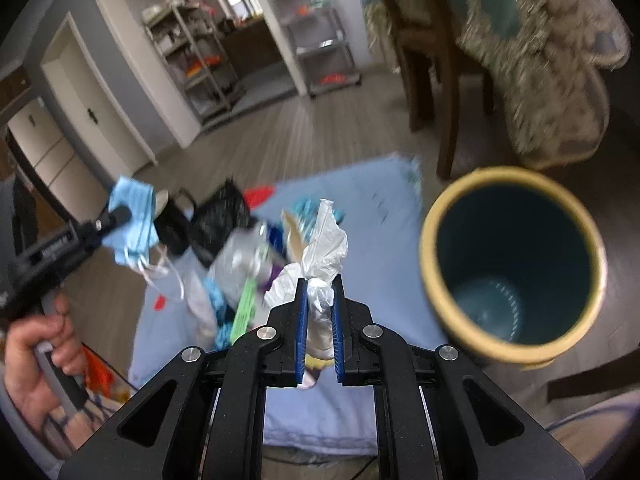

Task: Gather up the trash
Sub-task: 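Carry the tissue and mask over the yellow-rimmed bin with both tools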

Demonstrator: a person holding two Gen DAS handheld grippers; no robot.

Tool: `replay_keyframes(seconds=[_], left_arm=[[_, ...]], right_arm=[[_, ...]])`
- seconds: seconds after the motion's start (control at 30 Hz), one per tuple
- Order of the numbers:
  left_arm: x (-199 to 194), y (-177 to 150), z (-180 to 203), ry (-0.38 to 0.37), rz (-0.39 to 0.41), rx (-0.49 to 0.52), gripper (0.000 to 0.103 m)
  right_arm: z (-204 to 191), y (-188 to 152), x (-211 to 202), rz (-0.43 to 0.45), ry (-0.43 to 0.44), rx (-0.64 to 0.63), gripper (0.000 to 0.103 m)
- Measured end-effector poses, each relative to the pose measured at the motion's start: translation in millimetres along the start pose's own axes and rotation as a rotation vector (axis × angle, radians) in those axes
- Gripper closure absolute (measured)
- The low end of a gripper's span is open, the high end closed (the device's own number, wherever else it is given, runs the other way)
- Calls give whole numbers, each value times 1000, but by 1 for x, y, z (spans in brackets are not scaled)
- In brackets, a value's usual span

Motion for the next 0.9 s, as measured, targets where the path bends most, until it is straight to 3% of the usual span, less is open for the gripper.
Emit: replay_keyframes(seconds=[0.27, 0.5, 0.73, 0.9], left_arm=[[34, 27, 77, -123, -22, 66, 90], [106, 10, 153, -207, -131, 160, 90], [185, -30, 199, -232, -257, 227, 90], [224, -52, 208, -217, -327, 251, 90]], right_arm=[[57, 57, -42, 65, -83, 2, 91], [120, 86, -52, 52, -165, -7, 91], [181, 74, -18, -61, -216, -6, 91], [206, 56, 15, -139, -187, 26, 91]])
Point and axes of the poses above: each gripper's, at about its wrist camera, not at the fingertips, and x roughly the way its jaws point, z to its right, y to its top, the point moved 8 cm from there along x, roughly the way its jaws point, and after that the axes turned 13 degrees about -y, right-handed, at the moved point
